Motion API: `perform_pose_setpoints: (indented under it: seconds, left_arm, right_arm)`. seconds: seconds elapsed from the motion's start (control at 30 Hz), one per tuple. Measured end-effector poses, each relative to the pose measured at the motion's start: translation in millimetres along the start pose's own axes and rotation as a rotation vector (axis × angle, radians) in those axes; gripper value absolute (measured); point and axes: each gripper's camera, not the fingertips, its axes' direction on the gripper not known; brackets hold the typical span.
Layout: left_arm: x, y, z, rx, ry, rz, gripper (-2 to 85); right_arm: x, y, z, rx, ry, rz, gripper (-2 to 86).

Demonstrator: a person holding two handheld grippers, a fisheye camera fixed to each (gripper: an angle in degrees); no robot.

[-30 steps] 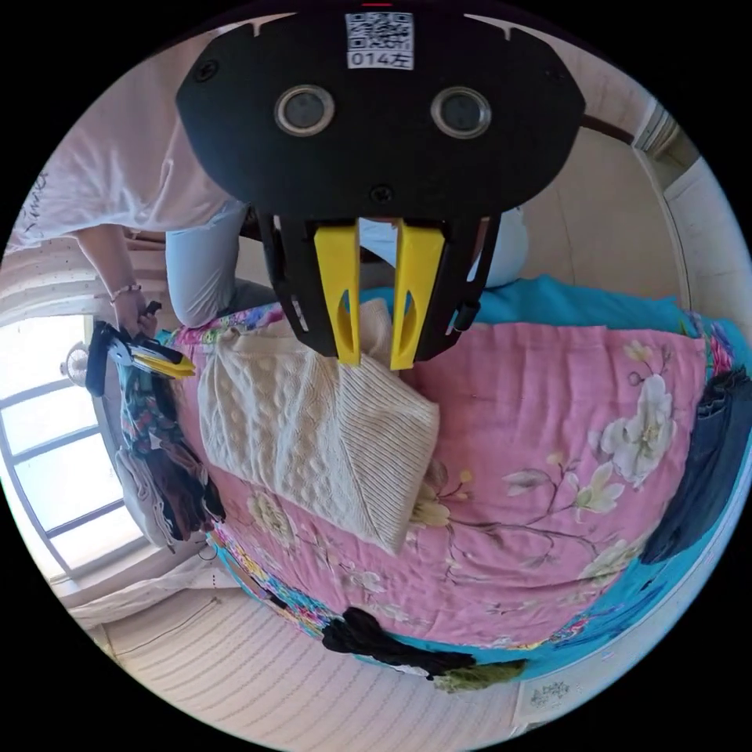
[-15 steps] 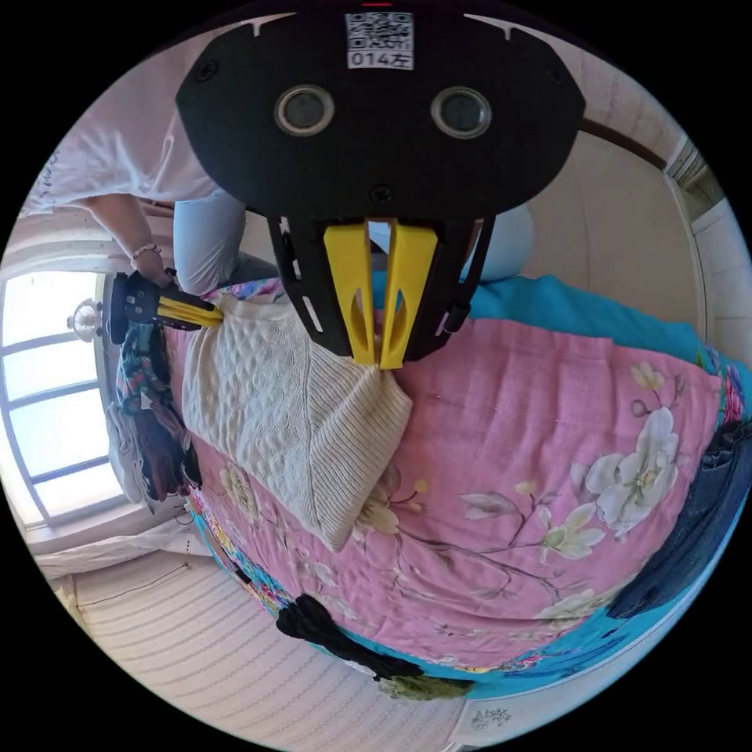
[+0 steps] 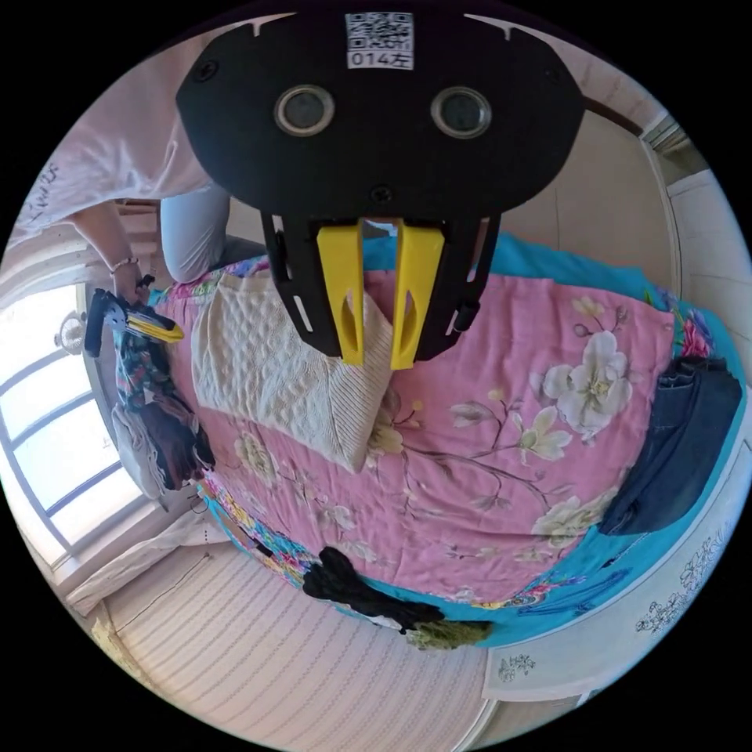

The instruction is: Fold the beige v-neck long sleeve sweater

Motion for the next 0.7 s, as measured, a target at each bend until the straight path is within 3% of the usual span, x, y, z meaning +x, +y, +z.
perform_pose_setpoints:
  seconds: [0.17, 0.23, 0.37, 0.57, 0.7]
  left_arm:
    - [34.6, -51.1, 32.9, 0.066, 0.008, 0.066, 6.3]
    - [47.5, -64.2, 55.9, 0.023, -0.010, 0.101, 5.1]
    - [47.8, -68.7, 123.3, -0.136, -0.189, 0.153, -0.3]
    - [37.5, -66.0, 145.9, -0.142, -0.163, 0.181, -0.9]
    - [40.0, -60.3, 154.3, -0.122, -0.171, 0.155, -1.0]
  right_arm:
    - [-11.8, -65.7, 26.2, -0.008, 0.268, -0.056, -0.8]
    - [-12.1, -85.6, 43.5, -0.047, 0.289, -0.040, -0.9]
    - [1.4, -103.9, 105.1, -0.260, 0.242, -0.042, -0.9]
    - [19.8, -102.4, 115.4, -0.175, 0.116, 0.004, -1.0]
    - [13.8, -103.3, 119.1, -0.155, 0.138, 0.014, -1.0]
